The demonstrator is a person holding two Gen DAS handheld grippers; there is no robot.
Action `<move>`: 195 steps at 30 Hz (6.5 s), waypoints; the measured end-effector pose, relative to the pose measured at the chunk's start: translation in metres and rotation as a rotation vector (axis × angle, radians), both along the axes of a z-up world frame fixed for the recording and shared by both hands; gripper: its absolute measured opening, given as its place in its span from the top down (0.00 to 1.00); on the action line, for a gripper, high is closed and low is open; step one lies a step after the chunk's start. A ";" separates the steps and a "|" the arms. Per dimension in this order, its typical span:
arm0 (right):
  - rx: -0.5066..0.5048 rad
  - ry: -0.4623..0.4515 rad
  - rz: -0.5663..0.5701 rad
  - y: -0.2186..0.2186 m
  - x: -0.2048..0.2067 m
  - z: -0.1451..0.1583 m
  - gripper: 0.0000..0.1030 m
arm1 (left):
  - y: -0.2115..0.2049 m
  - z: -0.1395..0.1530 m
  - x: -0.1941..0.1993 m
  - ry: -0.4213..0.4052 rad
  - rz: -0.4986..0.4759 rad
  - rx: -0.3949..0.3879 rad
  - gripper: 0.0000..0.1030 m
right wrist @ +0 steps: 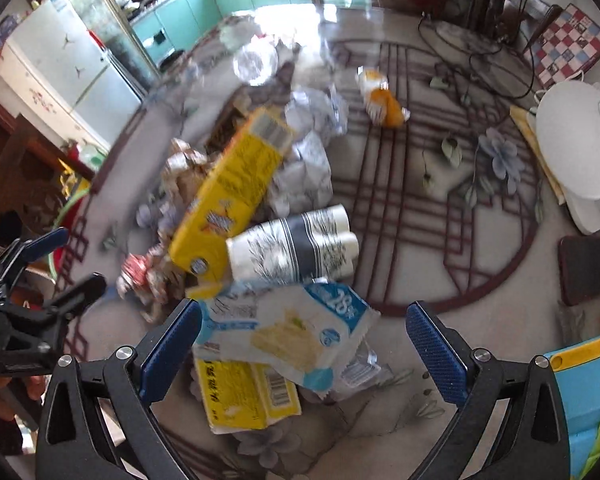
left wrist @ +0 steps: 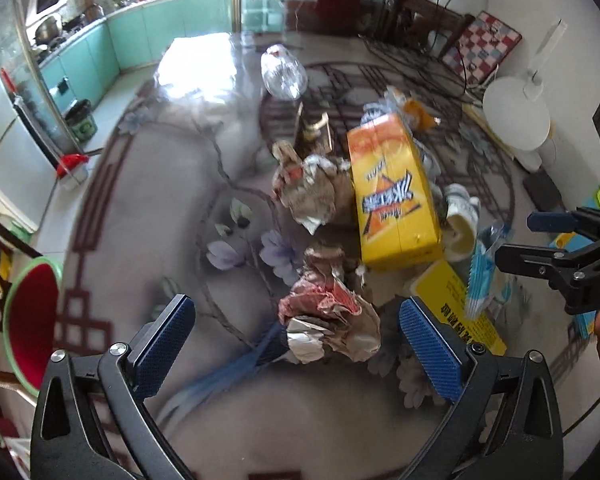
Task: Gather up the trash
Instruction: 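Grasp crumpled red-print paper with left tool while right tool grasps a white-blue wrapper, then carry paper and wrapper with both tools over the red bucket, then open both tools to drop the paper and wrapper into the bucket, then grasp yellow snack box with right tool while left tool grasps crumpled newspaper, then carry the yellow box and newspaper with both tools over the bucket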
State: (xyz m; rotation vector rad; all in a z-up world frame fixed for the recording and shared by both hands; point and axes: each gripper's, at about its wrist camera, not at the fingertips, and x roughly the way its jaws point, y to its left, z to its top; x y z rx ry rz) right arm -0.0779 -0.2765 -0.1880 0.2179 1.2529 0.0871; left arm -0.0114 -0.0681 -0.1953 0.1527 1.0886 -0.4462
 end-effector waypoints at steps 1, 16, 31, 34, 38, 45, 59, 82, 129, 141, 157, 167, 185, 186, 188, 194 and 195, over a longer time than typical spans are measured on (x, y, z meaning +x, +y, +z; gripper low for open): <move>0.012 0.024 -0.010 -0.003 0.001 -0.006 0.01 | -0.004 -0.010 0.002 0.027 -0.008 0.014 0.03; 0.146 -0.053 -0.073 -0.026 -0.011 0.014 0.95 | 0.010 0.003 -0.002 0.055 0.019 -0.068 0.75; 0.061 -0.420 0.067 0.046 0.004 0.164 0.97 | 0.057 0.093 0.019 -0.173 0.198 -0.022 0.75; 0.026 -0.449 0.114 0.080 0.016 0.179 0.97 | 0.075 0.099 0.023 -0.193 0.244 -0.028 0.75; -0.010 -0.471 0.174 0.131 0.029 0.192 0.97 | 0.103 0.102 0.028 -0.206 0.303 -0.029 0.75; -0.070 -0.484 0.240 0.219 0.055 0.195 0.97 | 0.158 0.107 0.040 -0.217 0.364 -0.039 0.75; -0.096 -0.462 0.343 0.371 0.106 0.184 0.97 | 0.274 0.090 0.066 -0.171 0.457 -0.019 0.75; 0.056 -0.254 0.499 0.490 0.147 0.102 0.97 | 0.375 0.050 0.076 -0.080 0.569 0.004 0.74; 0.104 -0.108 -0.142 0.064 0.052 0.032 0.25 | 0.078 0.054 0.062 -0.044 0.194 -0.082 0.20; 0.309 0.002 -0.135 0.049 0.087 -0.019 0.61 | 0.032 0.026 0.082 0.009 0.194 -0.051 0.20; 0.256 -0.281 -0.214 -0.017 0.055 0.081 0.67 | -0.027 -0.033 0.095 0.177 0.078 -0.039 0.35; 0.230 -0.342 -0.144 0.005 0.042 0.104 0.67 | -0.012 0.022 0.067 0.040 0.083 -0.033 0.54; 0.196 -0.408 0.049 0.100 0.061 0.136 0.67 | 0.076 0.095 0.050 -0.118 0.255 -0.039 0.53; 0.194 -0.408 0.053 0.103 0.063 0.137 0.67 | 0.081 0.096 0.050 -0.119 0.262 -0.041 0.52; 0.182 -0.410 0.058 0.115 0.064 0.140 0.67 | 0.092 0.097 0.052 -0.124 0.270 -0.048 0.52; 0.157 -0.417 0.046 0.147 0.068 0.148 0.67 | 0.121 0.101 0.057 -0.135 0.261 -0.057 0.52; 0.155 -0.418 0.043 0.153 0.069 0.149 0.67 | 0.128 0.102 0.059 -0.136 0.257 -0.058 0.52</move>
